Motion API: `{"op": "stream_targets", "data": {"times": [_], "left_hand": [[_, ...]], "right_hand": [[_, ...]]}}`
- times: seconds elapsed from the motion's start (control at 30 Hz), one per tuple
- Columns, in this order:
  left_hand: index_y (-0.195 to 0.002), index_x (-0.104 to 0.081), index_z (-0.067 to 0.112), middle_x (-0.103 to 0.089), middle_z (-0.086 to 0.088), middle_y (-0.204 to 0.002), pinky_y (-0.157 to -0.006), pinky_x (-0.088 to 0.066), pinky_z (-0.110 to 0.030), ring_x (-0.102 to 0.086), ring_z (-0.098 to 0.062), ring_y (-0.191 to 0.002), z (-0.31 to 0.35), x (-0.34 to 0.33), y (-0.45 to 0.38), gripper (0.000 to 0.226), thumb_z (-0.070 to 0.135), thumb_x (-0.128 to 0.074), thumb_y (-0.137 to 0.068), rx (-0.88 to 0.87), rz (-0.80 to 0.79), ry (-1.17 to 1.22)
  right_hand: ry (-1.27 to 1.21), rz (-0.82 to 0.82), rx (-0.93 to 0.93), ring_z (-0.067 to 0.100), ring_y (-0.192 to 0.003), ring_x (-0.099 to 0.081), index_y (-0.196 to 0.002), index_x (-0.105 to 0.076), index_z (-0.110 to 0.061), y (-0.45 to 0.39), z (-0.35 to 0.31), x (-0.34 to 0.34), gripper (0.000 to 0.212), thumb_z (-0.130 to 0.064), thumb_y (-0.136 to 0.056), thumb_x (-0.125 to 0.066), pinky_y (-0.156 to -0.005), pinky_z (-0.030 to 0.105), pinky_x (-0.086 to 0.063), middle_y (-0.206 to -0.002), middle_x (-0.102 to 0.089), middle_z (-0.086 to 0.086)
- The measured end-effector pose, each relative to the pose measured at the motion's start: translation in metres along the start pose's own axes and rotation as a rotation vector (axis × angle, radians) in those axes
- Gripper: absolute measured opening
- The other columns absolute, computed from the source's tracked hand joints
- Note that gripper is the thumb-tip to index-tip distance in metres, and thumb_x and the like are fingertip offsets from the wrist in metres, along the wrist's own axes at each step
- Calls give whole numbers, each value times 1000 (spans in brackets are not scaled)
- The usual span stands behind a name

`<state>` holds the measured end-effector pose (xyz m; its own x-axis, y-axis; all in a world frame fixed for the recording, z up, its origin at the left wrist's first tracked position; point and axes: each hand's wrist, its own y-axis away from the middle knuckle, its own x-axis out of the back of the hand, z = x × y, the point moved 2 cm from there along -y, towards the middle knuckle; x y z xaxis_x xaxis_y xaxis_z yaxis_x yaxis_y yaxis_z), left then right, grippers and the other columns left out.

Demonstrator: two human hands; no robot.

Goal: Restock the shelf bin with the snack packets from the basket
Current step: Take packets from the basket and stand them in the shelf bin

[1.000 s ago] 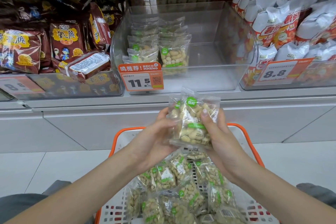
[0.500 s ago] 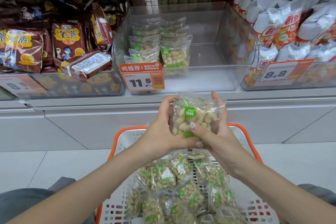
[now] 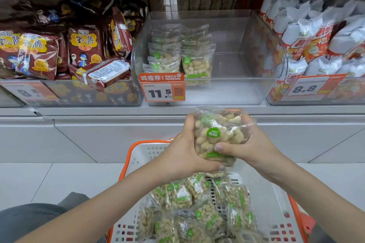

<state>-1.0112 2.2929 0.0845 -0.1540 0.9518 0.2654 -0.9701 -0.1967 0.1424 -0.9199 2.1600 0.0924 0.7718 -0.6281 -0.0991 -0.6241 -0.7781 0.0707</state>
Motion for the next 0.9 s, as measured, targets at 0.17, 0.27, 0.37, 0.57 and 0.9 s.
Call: {"op": "stream_targets", "data": {"times": [0.17,0.27,0.37,0.57,0.9], "left_hand": [[-135,-5,32,-44,2,-131,-92,-44,-23,-50,-11,-119,12,26,-14,105,27,-85,-66,-15,-14,-237],[-135,-6,34,-39,0,-130,-85,-48,-25,-48,-15,-117,17,45,-17,102,29,-84,-69,21,19,-338],[-134,-12,34,-39,2,-125,-81,-53,-26,-48,-13,-114,17,48,-14,93,25,-82,-72,29,-3,-373],[-137,-12,33,-40,3,-127,-81,-47,-23,-48,-10,-116,19,46,-8,89,18,-76,-78,-40,-40,-425],[-138,-16,37,-42,7,-126,-84,-50,-28,-51,-7,-112,29,47,-5,78,19,-69,-84,-143,-48,-465]], "right_hand": [[161,238,268,10,-80,-71,-102,-52,-24,-28,-68,11,66,-21,-47,-88,-65,23,-57,-86,-72,-2],[225,369,431,8,-88,-68,-100,-47,-26,-63,-110,21,59,-19,-57,-86,-71,24,-57,-99,-65,1],[386,377,432,3,-89,-65,-100,-46,-27,-109,-116,22,56,-16,-63,-88,-78,21,-55,-99,-62,-6],[642,91,68,6,-76,-57,-109,-47,-16,-166,-73,10,59,-9,-66,-86,-61,9,-49,-91,-59,-3],[728,109,-229,20,-104,-56,-125,-52,-25,-161,-77,23,65,-23,-69,-84,-74,41,-59,-124,-42,-3]]}}
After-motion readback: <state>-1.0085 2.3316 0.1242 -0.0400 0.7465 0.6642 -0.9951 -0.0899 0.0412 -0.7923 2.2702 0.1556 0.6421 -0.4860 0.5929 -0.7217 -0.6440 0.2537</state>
